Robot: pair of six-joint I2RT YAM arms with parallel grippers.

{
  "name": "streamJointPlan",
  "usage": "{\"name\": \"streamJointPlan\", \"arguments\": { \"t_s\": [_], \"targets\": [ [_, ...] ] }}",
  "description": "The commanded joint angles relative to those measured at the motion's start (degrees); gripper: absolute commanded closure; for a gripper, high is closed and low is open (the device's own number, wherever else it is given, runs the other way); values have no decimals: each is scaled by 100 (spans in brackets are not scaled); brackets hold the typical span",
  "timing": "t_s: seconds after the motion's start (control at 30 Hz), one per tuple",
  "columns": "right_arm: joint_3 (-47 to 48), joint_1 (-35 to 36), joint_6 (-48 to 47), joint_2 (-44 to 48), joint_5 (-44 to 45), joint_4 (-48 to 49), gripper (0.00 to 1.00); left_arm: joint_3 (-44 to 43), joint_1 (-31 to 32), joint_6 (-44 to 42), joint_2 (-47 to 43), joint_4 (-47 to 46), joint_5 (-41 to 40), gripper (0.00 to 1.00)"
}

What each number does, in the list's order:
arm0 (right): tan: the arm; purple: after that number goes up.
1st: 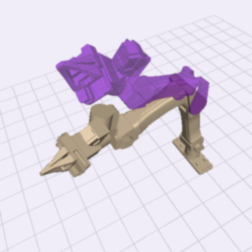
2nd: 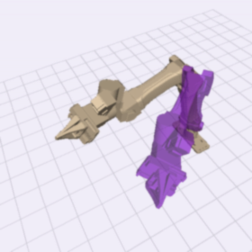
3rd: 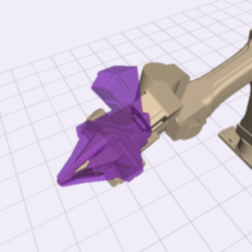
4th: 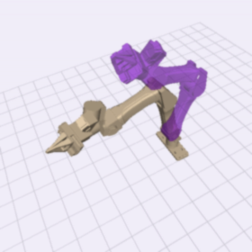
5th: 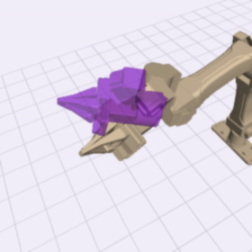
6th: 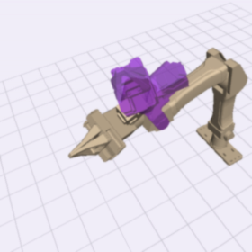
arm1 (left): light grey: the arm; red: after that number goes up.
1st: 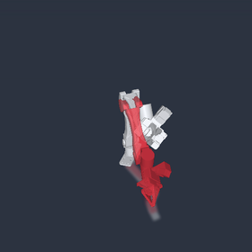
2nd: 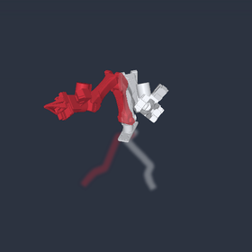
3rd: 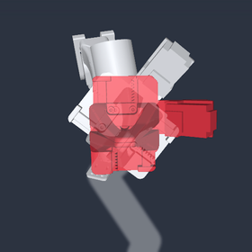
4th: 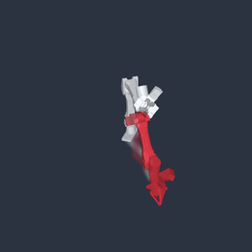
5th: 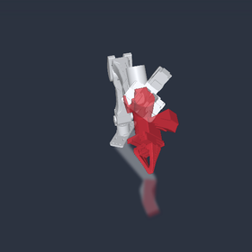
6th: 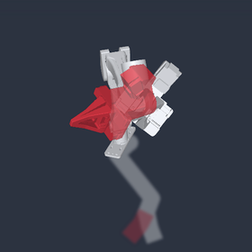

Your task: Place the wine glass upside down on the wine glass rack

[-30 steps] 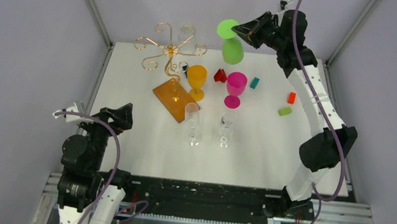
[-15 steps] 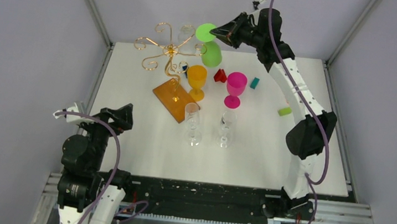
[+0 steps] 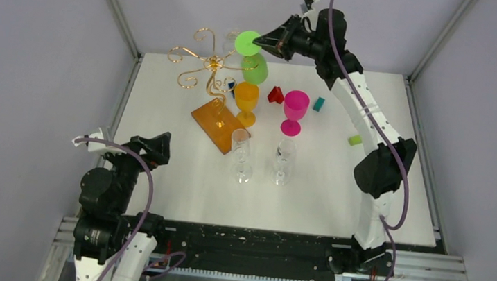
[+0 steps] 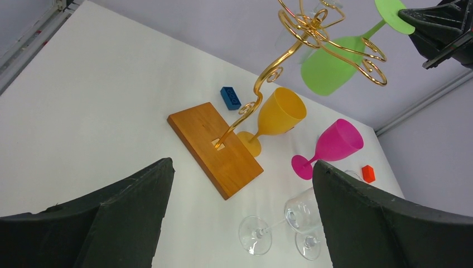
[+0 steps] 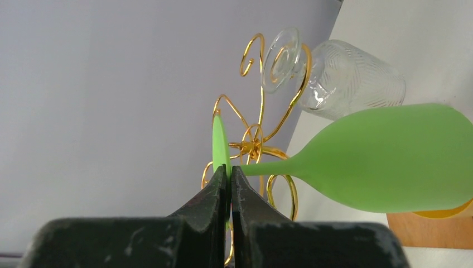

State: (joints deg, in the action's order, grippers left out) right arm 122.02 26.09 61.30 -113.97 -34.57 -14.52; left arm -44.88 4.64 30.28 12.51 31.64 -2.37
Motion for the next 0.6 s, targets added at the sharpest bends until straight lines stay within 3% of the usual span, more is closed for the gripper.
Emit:
{"name": "streamJointPlan", "arguments": {
  "t_s": [0.0, 0.3, 0.57],
  "targets": [
    [446, 180, -77, -175, -405, 169, 100, 10, 10, -101, -14, -28, 73, 1],
    [828, 303, -67, -503, -753, 57, 100, 60, 10, -103, -28, -15, 132, 1],
    [341, 342, -354, -69, -638, -51, 100, 144, 10, -165, -5, -121, 210, 1]
  ]
}}
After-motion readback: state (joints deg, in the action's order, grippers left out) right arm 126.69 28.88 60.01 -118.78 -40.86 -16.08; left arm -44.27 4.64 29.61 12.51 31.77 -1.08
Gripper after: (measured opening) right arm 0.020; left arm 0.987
